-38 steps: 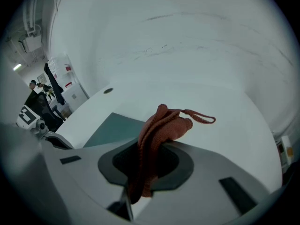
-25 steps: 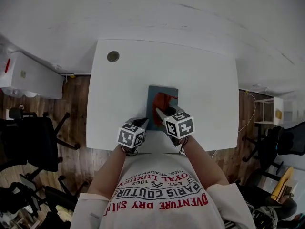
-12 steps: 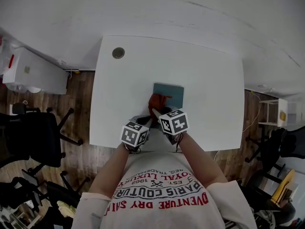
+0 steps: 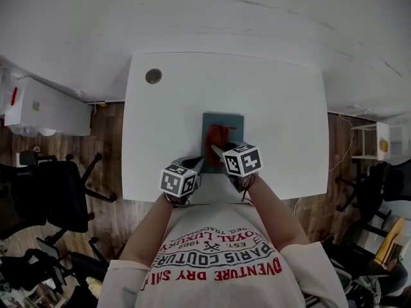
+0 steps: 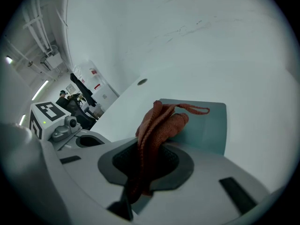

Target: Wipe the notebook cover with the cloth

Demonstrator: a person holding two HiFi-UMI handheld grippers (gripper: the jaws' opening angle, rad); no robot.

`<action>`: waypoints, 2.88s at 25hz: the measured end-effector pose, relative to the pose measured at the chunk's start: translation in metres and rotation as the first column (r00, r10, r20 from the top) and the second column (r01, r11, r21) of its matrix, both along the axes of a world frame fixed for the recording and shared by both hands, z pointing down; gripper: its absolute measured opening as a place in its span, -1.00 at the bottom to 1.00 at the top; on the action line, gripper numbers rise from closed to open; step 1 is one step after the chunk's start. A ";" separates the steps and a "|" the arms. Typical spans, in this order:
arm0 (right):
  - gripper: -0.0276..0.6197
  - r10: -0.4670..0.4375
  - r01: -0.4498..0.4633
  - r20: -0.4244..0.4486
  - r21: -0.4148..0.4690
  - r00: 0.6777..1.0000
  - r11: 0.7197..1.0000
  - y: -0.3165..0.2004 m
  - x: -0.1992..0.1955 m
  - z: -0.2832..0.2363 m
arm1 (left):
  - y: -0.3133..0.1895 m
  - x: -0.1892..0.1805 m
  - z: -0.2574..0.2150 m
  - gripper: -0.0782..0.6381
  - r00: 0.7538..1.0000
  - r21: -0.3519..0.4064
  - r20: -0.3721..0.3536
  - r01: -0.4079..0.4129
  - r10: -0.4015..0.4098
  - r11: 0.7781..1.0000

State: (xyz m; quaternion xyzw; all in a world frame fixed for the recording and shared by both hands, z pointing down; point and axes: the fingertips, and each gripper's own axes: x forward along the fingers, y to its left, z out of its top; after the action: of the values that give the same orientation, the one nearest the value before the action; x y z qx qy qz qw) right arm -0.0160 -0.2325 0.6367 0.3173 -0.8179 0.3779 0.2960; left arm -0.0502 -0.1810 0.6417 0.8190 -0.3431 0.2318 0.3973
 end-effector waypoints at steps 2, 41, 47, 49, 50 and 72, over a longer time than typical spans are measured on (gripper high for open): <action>-0.68 0.019 -0.019 -0.003 -0.002 1.000 1.000 0.000 0.009 0.000 | 0.000 -0.001 0.000 -0.76 1.000 -0.004 -0.003 0.000 0.000 1.000; -0.68 0.264 -0.259 -0.098 0.060 0.960 0.964 0.025 0.115 -0.027 | 0.002 -0.001 0.000 -0.76 1.000 -0.029 -0.016 -0.003 0.003 1.000; -0.68 0.120 -0.119 -0.033 0.026 0.992 0.993 0.045 0.052 -0.034 | 0.003 0.001 0.001 -0.76 1.000 -0.033 -0.022 -0.005 0.005 0.999; -0.68 0.058 -0.057 -0.026 0.012 0.998 0.998 0.055 0.031 -0.032 | 0.003 0.001 0.001 -0.76 1.000 -0.040 -0.029 -0.010 0.009 0.999; -0.68 0.031 -0.031 -0.021 0.005 0.999 1.000 0.059 0.021 -0.031 | 0.002 0.001 0.001 -0.76 0.999 -0.045 -0.033 -0.012 0.011 0.999; -0.68 0.124 -0.124 -0.011 -0.125 0.992 0.984 0.068 0.005 0.007 | 0.003 -0.002 0.000 -0.76 0.999 -0.002 0.001 -0.032 0.032 0.999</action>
State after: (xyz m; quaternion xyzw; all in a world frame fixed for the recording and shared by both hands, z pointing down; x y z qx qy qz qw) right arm -0.0105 -0.1644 0.6440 0.3490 -0.7707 0.4458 0.2925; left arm -0.0523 -0.1776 0.6415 0.8238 -0.3298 0.2390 0.3942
